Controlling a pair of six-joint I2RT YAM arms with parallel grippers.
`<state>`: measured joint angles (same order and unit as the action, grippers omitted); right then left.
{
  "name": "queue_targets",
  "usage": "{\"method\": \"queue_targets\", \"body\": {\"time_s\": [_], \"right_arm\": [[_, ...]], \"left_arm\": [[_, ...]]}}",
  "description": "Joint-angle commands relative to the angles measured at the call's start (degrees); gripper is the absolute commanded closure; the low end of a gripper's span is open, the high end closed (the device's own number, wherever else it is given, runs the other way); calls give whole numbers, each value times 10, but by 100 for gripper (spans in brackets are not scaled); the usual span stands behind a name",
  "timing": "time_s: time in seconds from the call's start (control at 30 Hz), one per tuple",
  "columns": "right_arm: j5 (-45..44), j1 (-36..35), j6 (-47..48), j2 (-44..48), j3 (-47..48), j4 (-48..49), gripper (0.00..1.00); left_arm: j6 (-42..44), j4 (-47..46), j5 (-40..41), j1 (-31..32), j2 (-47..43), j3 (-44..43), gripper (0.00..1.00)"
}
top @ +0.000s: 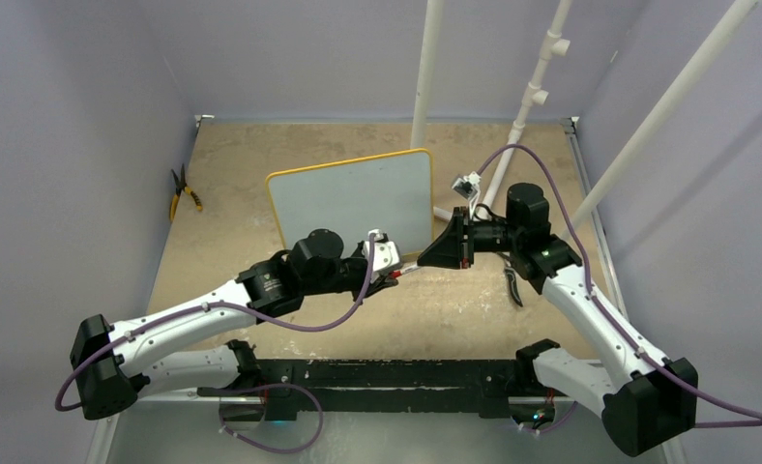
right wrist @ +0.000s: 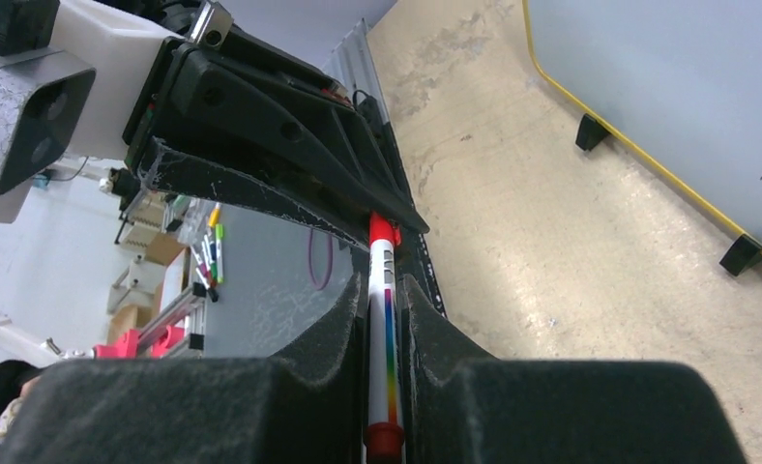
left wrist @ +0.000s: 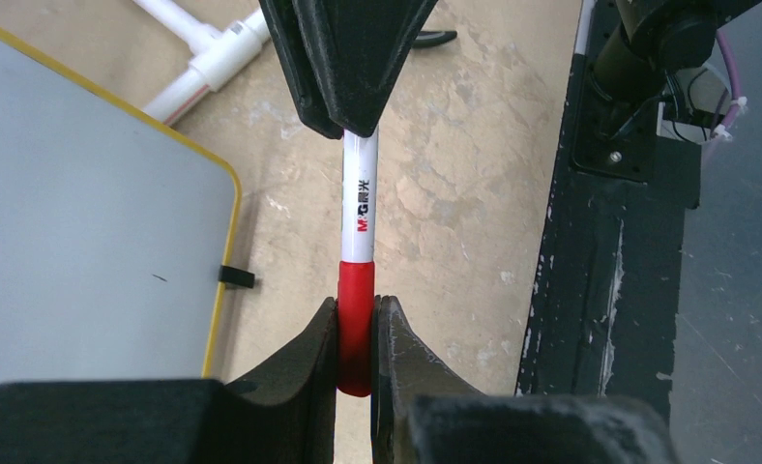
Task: Write a sentence on the whiteboard
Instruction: Open the pen cap from the whiteboard marker.
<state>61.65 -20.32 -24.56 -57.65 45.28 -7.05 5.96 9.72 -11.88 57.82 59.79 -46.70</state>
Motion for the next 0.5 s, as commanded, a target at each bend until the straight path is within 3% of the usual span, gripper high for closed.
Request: {"method": "queue_targets", "body": {"time_s": [0.0,0.23,0.47], "right_arm": [[-4,37,33,25,59,-58,100],[25,89,50,37,73,-82,100],[-29,90,70,50,83,-115,100]], "left_arm": [[48,60,75,-8,-30,30,100],[57,65,63,-8,-16,29,100],[48,59,70,-8,-20,27,100]]}}
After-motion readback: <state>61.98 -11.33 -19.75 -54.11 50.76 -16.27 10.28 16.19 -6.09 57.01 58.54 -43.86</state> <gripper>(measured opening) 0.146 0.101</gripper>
